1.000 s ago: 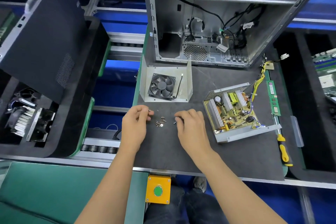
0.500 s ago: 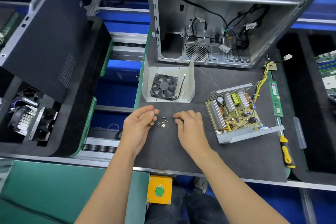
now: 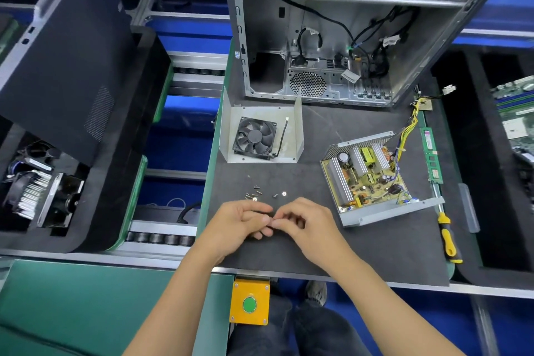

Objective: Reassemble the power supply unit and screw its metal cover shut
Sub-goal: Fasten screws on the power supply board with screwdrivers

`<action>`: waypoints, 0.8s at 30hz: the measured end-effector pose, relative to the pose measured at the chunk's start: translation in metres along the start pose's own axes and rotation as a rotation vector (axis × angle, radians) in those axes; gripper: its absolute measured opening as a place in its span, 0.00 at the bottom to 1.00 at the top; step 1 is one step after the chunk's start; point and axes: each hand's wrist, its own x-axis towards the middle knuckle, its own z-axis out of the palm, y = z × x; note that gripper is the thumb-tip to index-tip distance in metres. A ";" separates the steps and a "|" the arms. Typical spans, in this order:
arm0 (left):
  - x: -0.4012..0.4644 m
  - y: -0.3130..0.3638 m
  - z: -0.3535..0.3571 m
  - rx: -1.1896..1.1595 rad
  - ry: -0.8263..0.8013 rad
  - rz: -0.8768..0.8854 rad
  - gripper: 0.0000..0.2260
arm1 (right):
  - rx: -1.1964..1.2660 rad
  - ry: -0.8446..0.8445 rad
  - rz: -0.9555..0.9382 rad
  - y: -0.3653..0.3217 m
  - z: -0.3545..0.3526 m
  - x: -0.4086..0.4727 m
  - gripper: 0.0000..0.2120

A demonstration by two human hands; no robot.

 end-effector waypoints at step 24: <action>0.014 -0.004 -0.021 0.804 0.493 0.404 0.07 | -0.477 0.185 -0.122 -0.009 0.025 0.024 0.10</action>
